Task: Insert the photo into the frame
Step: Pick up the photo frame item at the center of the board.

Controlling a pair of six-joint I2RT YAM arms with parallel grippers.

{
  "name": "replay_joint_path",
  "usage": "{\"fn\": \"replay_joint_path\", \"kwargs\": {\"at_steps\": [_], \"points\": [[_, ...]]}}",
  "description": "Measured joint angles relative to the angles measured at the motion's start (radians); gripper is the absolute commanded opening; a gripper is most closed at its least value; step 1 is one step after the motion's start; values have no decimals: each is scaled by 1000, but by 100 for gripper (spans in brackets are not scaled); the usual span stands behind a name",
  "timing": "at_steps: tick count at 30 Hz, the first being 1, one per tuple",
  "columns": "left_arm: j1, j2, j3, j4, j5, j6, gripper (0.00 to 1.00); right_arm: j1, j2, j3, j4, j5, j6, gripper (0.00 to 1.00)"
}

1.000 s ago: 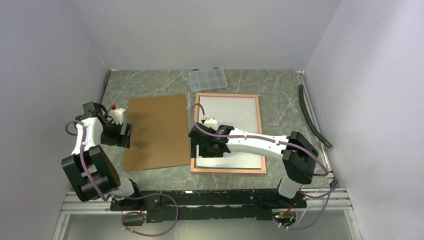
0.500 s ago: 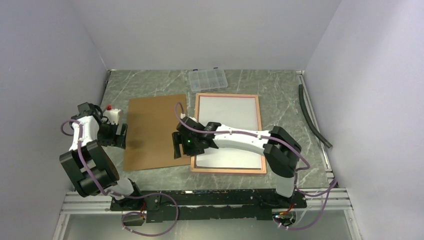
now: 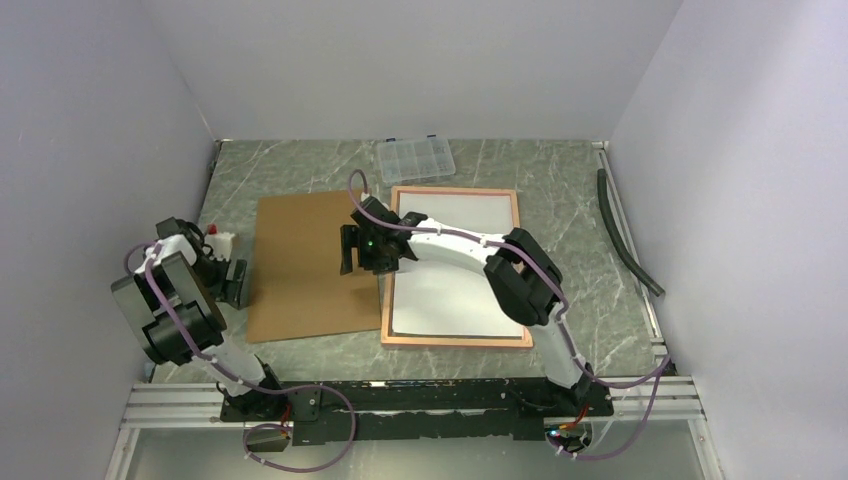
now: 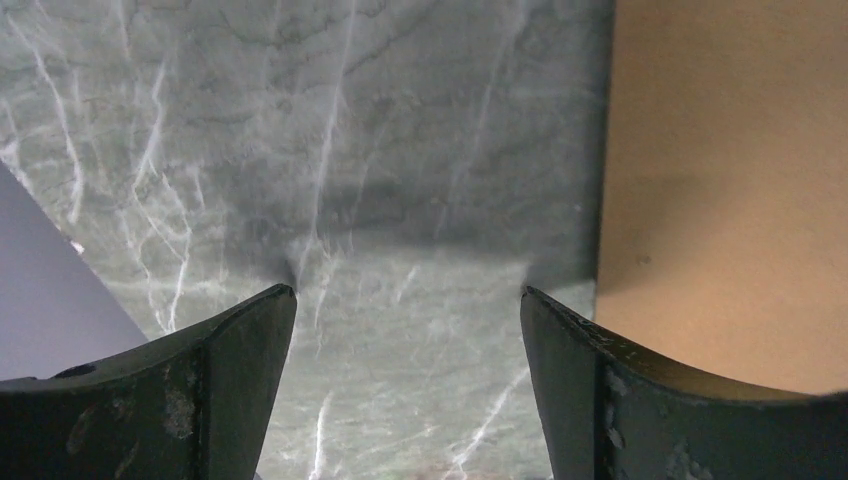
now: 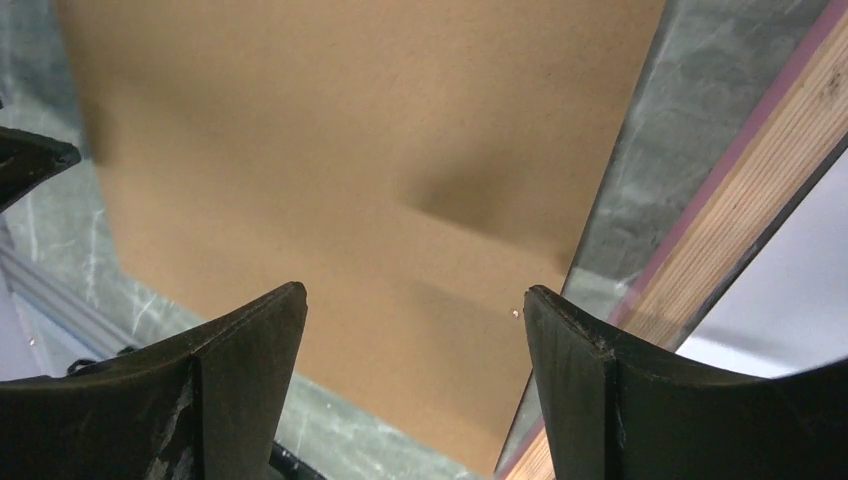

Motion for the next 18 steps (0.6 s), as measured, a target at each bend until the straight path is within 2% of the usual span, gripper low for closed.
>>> {"fn": "replay_joint_path", "kwargs": {"at_steps": [6,18], "points": [[-16,40,6,27,-28,-37,87,0,67,45,-46,41,-1,85],[-112,53,17,34,-92,-74,82,4,69,50,-102,113,6,88]]}}
